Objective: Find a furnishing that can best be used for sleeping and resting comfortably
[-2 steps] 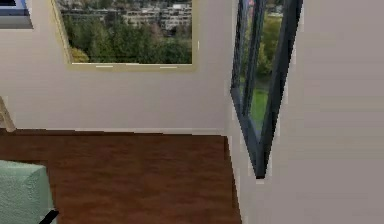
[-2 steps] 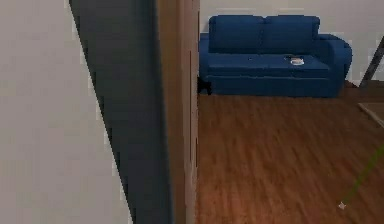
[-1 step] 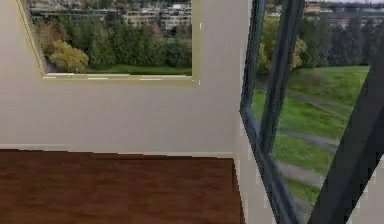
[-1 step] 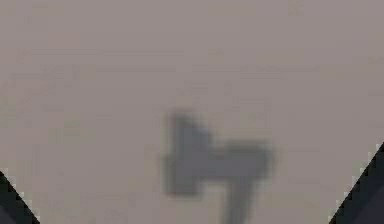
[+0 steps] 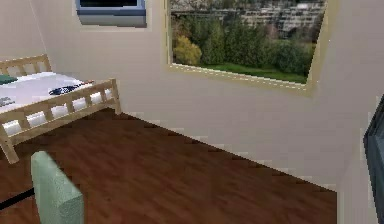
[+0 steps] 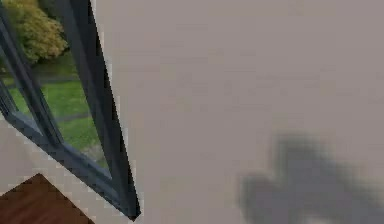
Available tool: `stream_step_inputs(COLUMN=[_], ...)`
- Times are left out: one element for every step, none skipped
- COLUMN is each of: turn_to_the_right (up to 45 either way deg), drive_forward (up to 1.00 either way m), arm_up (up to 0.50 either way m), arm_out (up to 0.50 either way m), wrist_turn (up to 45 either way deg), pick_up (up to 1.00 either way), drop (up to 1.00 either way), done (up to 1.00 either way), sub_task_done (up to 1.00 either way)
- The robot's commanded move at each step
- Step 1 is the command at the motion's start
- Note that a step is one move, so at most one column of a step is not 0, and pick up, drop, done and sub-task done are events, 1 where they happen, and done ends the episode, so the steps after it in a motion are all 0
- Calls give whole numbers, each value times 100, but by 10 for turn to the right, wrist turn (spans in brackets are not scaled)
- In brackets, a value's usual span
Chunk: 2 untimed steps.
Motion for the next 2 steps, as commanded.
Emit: stream_step_inputs(turn_to_the_right=[0,-450], drive_forward=[90,0], arm_up=[0,0], arm_out=[0,0], wrist_turn=[0,0], pick_up=[0,0], drop=[0,0], done=[0,0], sub_task_done=[0,0])
